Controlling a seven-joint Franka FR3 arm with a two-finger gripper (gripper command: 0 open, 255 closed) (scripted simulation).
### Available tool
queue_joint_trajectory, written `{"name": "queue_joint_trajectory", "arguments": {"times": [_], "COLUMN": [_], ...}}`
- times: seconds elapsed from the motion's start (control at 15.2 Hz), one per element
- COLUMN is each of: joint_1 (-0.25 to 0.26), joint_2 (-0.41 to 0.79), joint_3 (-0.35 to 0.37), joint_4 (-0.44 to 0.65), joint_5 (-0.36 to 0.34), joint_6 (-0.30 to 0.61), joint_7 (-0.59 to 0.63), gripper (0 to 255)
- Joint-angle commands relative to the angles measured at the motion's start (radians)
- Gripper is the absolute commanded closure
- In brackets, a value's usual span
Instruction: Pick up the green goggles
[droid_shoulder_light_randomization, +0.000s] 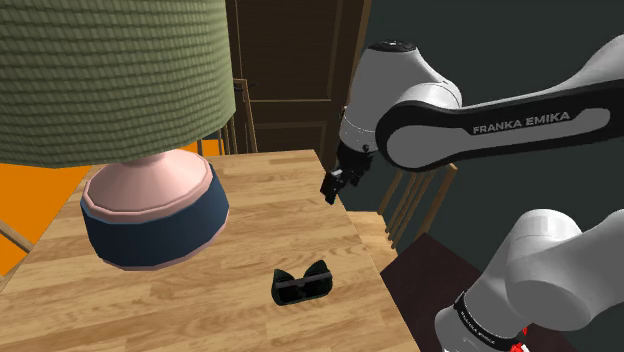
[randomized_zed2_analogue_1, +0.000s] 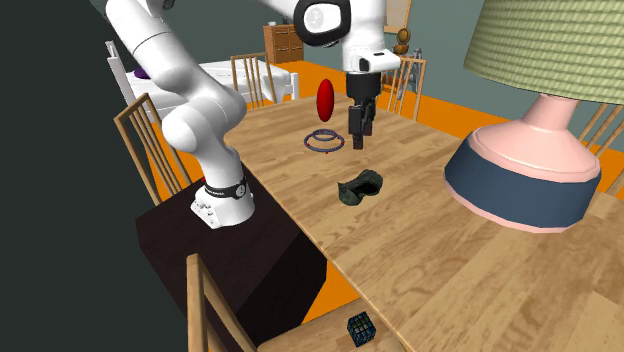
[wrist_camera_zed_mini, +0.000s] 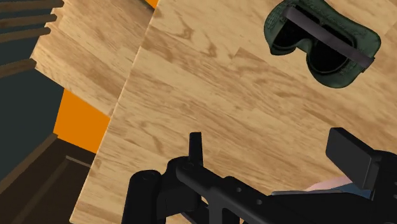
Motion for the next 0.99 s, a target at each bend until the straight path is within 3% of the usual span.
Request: {"name": "queue_joint_trajectory", "arguments": {"times": [0.0,0.53,0.92], "joint_1": [0.013,0.042,0.048], "joint_2": [0.048,0.289,0.507], "joint_3": [0.030,0.163,0.253], "joint_4": [-0.010,0.013,0.078], "joint_5": [0.006,-0.022,-0.139], "joint_6": [0.052,0.241,0.356], "joint_7": [0.024,0.153,0.302], "gripper": [0,0,0]}}
